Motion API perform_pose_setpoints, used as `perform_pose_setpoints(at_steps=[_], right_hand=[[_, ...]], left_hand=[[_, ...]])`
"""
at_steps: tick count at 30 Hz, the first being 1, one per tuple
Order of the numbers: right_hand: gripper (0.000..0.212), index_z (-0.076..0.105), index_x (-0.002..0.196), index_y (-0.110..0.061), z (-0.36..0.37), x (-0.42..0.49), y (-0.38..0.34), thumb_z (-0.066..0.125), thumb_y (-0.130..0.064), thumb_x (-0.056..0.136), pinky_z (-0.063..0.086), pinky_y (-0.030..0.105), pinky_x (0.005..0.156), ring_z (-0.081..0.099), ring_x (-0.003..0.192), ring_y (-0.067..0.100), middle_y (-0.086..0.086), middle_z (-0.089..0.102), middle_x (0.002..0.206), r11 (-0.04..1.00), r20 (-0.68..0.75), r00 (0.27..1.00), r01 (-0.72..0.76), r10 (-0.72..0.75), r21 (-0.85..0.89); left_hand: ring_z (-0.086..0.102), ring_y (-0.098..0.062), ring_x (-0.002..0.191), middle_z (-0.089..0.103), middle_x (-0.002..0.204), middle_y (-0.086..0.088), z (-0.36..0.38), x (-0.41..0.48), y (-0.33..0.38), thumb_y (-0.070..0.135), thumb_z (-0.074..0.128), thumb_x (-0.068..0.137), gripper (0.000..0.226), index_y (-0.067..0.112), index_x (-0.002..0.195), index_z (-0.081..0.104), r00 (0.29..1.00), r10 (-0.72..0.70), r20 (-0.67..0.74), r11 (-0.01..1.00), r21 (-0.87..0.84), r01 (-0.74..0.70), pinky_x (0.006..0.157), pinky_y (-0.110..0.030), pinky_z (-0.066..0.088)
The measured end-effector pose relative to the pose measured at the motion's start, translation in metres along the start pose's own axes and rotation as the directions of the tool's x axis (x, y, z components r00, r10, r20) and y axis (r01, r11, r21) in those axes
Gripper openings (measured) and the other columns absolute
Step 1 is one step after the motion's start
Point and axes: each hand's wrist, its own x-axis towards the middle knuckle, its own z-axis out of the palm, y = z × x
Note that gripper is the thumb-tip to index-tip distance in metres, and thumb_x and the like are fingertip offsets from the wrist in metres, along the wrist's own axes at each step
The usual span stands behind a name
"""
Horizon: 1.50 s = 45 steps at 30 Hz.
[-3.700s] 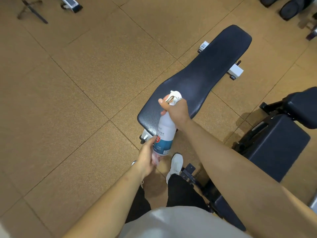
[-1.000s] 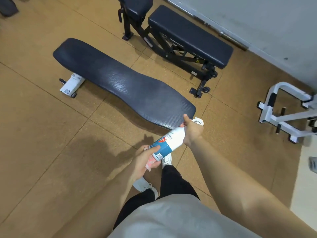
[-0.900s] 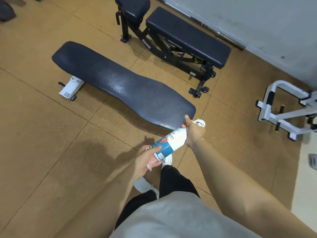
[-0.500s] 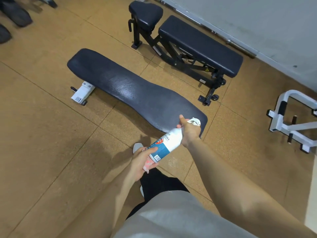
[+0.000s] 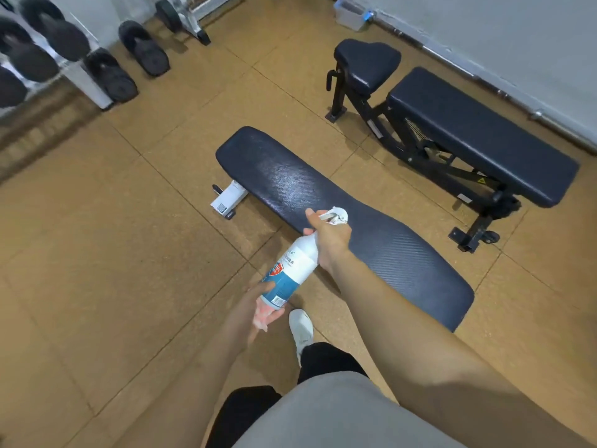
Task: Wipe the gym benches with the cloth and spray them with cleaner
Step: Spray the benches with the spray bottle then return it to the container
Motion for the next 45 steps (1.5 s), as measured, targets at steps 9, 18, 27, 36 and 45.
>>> perform_pose_setpoints(at_steps=[9,18,27,36,45], right_hand=[[0.026,0.062,0.089,-0.014,0.093,0.030,-0.036,0.085,-0.012,0.080,0.056,0.032,0.061,0.064,0.053,0.017,0.005,0.068,0.079,0.999,0.052,0.998,0.029,-0.028,-0.016],[0.028,0.058,0.075,-0.012,0.176,0.044,-0.029,0.086,-0.015,0.079,0.054,0.032,0.059,0.058,0.049,0.018,0.002,0.062,0.055,0.986,-0.011,0.993,0.118,-0.120,-0.114],[0.025,0.060,0.078,-0.011,0.293,0.044,-0.007,0.083,-0.020,0.082,0.056,0.029,0.062,0.062,0.047,0.014,0.008,0.065,0.061,0.983,-0.237,0.965,0.072,-0.111,-0.167],[0.019,0.065,0.090,-0.015,0.374,0.062,0.010,0.082,-0.010,0.083,0.059,0.037,0.066,0.064,0.057,0.018,0.006,0.069,0.085,0.995,-0.212,0.973,0.096,-0.096,-0.011],[0.030,0.063,0.087,-0.013,0.428,0.127,-0.006,0.088,-0.026,0.078,0.060,0.041,0.074,0.066,0.058,0.017,0.007,0.069,0.073,0.996,-0.310,0.950,-0.017,0.043,0.087]], left_hand=[[0.071,-0.027,0.107,0.068,0.126,-0.019,-0.026,0.034,0.079,0.027,0.073,0.088,0.048,0.008,0.131,0.059,0.999,0.016,-0.034,0.997,-0.072,-0.018,0.085,-0.037,0.061],[0.069,-0.030,0.082,0.074,0.099,-0.014,-0.072,0.067,0.141,0.031,0.066,0.085,0.047,0.005,0.124,0.063,0.995,-0.099,0.012,0.995,0.033,0.099,0.068,-0.029,0.055],[0.069,-0.023,0.079,0.070,0.101,-0.019,-0.169,0.099,0.237,0.022,0.056,0.094,0.034,0.002,0.122,0.060,0.980,-0.127,0.154,0.990,0.081,0.115,0.083,-0.039,0.057],[0.072,-0.020,0.080,0.074,0.093,-0.013,-0.228,0.128,0.314,0.024,0.060,0.095,0.037,0.003,0.125,0.060,0.966,-0.235,0.109,0.967,0.128,0.221,0.077,-0.035,0.058],[0.074,-0.024,0.092,0.074,0.108,-0.017,-0.241,0.181,0.401,0.027,0.061,0.095,0.035,0.008,0.125,0.058,0.976,-0.207,0.068,0.931,0.321,0.175,0.090,-0.041,0.060]])
